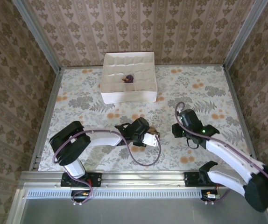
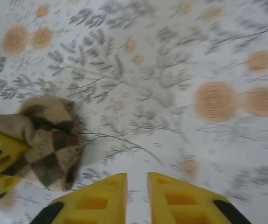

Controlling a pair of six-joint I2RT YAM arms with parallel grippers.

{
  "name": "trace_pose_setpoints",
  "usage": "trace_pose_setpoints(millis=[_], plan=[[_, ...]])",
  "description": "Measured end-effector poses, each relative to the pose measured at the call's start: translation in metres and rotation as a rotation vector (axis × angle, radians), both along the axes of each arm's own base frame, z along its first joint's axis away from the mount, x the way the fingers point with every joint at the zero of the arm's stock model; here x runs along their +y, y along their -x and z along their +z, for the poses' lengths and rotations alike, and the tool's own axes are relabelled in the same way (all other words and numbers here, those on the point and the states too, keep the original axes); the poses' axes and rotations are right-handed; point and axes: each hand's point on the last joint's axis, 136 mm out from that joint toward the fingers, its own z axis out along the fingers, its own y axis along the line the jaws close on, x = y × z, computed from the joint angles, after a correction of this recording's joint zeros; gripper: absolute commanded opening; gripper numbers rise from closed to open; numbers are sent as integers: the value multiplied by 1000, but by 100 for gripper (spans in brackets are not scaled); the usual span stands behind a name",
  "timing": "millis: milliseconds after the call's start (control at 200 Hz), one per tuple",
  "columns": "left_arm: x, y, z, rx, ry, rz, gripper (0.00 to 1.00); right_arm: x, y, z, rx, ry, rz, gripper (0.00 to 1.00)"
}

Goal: Roll the socks

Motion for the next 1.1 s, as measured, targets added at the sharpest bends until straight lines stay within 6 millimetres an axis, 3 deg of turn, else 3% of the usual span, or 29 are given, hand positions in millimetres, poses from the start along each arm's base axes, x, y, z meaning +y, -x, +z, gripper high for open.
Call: trace_pose_setpoints(millis=[140, 310, 455, 575, 650, 940, 1100], plan=[[-2, 2, 0, -61, 35, -19, 0, 45, -9, -22, 147, -162, 91, 8], [-2, 2, 0, -94, 56, -38, 0, 99, -30, -22, 213, -286, 221, 6], [-1, 2, 0, -109, 59, -51, 0, 128, -41, -33, 248, -314, 284, 2], [0, 3, 0, -108, 53, -56, 0, 126, -41, -64, 315, -278, 258, 0], [1, 5, 0, -102, 48, -62, 0, 122, -43, -73, 324, -256, 235, 0], [6, 14, 3, 10, 5, -29, 0, 107, -52, -79, 334, -243, 167, 0], [16, 23, 4, 84, -14, 7, 0, 110, -54, -80, 359, -267, 166, 0]])
